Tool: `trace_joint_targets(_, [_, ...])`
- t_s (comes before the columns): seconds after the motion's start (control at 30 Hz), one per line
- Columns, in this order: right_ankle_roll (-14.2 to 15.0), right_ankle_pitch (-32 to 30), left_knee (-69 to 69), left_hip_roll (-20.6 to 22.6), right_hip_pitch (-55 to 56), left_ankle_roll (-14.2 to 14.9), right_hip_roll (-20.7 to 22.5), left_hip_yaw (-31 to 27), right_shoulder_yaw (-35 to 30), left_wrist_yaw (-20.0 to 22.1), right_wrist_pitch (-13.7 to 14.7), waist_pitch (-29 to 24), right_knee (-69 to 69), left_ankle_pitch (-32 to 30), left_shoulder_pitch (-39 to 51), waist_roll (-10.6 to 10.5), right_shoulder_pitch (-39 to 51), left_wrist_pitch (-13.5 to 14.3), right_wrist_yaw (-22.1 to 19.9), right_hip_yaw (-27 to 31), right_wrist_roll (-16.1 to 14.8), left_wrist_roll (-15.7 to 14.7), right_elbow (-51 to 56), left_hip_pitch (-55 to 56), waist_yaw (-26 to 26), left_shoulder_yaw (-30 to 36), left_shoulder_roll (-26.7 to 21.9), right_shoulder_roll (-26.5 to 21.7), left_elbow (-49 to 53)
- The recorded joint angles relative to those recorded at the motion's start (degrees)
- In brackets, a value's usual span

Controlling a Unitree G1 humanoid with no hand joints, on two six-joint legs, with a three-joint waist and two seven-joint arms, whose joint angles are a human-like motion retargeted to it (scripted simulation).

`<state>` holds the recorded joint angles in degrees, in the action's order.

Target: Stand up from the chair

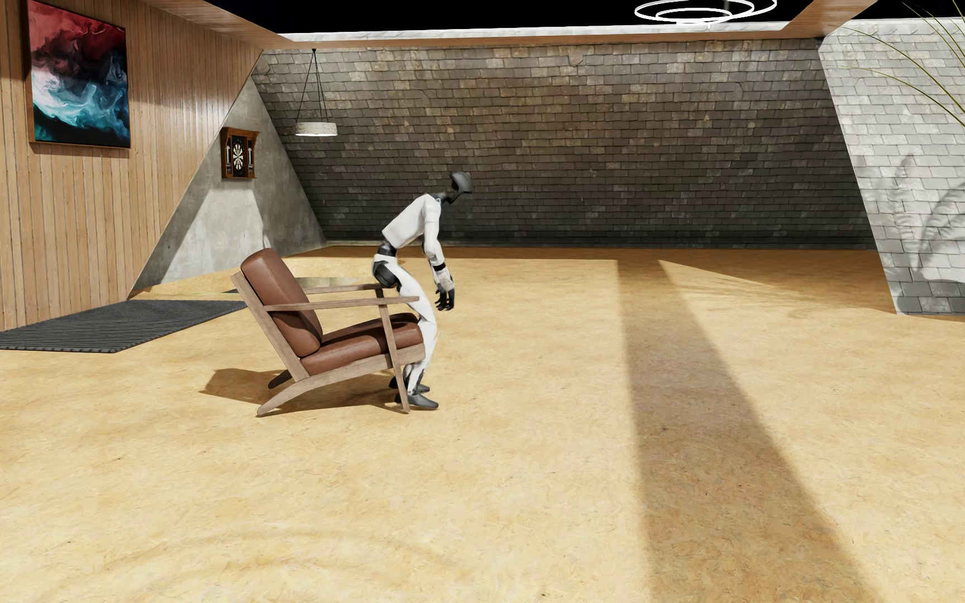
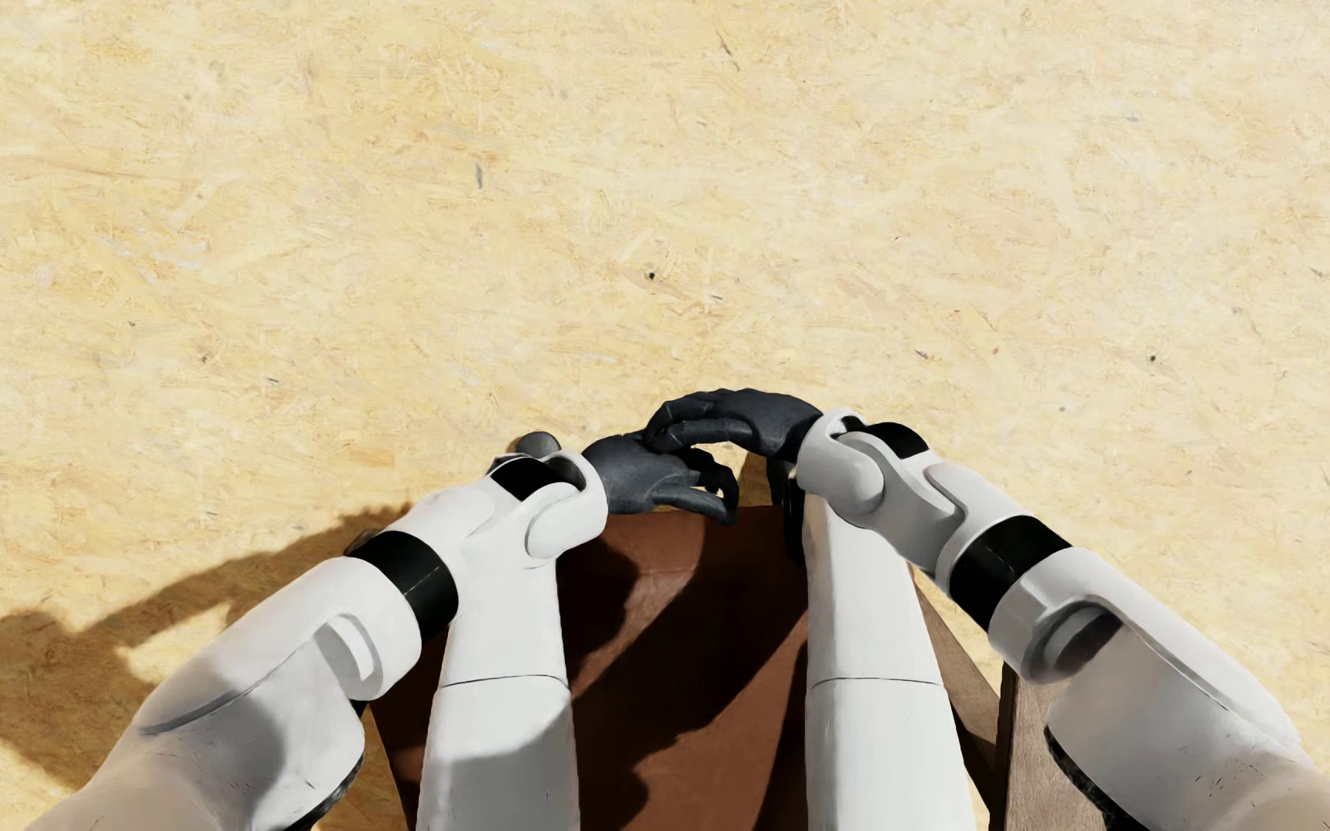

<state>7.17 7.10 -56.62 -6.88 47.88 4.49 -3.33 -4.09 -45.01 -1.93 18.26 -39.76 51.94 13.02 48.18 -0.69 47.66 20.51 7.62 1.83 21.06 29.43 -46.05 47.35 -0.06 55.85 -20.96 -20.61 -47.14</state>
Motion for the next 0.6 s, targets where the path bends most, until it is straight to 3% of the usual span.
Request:
trace_joint_targets(0.03, [0.0,-1.8,5.3,0.0,-5.3,-0.2,0.2,1.1,0.7,-4.9,-1.5,2.5,-5.8,-1.4,-2.8,0.4,-2.0,-1.1,3.1,-0.9,2.0,0.7,-5.8,-5.1,0.0,-1.8,2.7,3.8,-3.6])
trace_joint_targets(0.07, [-0.2,-3.6,10.6,-0.2,-11.0,-0.6,0.9,2.3,1.3,-7.4,-3.7,5.2,-11.8,-2.6,-6.2,0.7,-4.5,-4.4,5.3,-1.6,2.8,-1.7,-9.2,-10.6,0.2,-4.6,4.6,6.6,-6.8])
trace_joint_targets(0.13, [-1.6,-6.7,20.9,0.8,-22.9,-2.2,2.3,4.6,4.6,-8.2,-7.1,10.8,-24.0,-4.7,-14.2,1.3,-11.6,-10.1,7.6,-2.7,0.7,-7.9,-11.5,-21.4,0.7,-10.5,6.1,8.6,-9.2])
trace_joint_targets(0.2, [-2.7,-8.9,30.1,2.6,-33.4,-3.8,3.1,6.6,9.3,-9.2,-9.2,17.1,-34.3,-6.3,-21.9,1.6,-19.7,-10.4,6.8,-3.5,-4.4,-12.1,-11.9,-31.1,0.7,-15.4,4.4,7.9,-6.5])
trace_joint_targets(0.27, [-3.3,-10.4,37.1,3.7,-41.9,-4.5,3.4,8.0,14.1,-9.2,-10.5,23.6,-42.7,-7.2,-28.9,1.7,-27.5,-10.2,4.7,-4.7,-9.4,-13.8,-11.6,-38.7,0.7,-19.5,1.6,6.1,-2.1])
trace_joint_targets(0.3, [-3.2,-10.8,39.9,4.0,-45.4,-4.8,3.5,8.7,16.5,-9.6,-10.2,26.4,-45.9,-7.2,-32.0,1.8,-30.7,-9.6,3.9,-5.1,-10.5,-14.2,-11.4,-42.0,0.9,-22.2,0.2,5.4,-0.4])
trace_joint_targets(0.4, [-2.2,-9.2,45.7,4.2,-53.8,-4.5,3.5,11.4,22.3,-7.3,-9.0,31.3,-49.3,-7.0,-39.7,2.0,-38.0,-9.1,1.3,-6.9,-11.7,-16.1,-14.0,-51.2,1.4,-30.4,-1.3,4.5,-2.0])
trace_joint_targets(0.5, [-1.4,-8.4,47.8,3.9,-59.7,-4.5,3.9,13.2,24.7,-1.9,-10.4,34.5,-51.7,-5.6,-43.5,2.6,-40.9,-13.0,0.9,-8.1,-11.6,-18.9,-21.8,-57.2,2.0,-35.2,0.2,5.3,-13.3])
trace_joint_targets(0.6, [-0.8,-7.1,47.3,3.2,-61.6,-3.5,3.6,13.5,26.8,-3.1,-11.2,36.4,-51.9,-4.3,-45.1,3.0,-42.8,-14.4,1.3,-8.3,-10.5,-16.8,-26.5,-58.6,2.2,-35.8,0.3,6.2,-21.5])
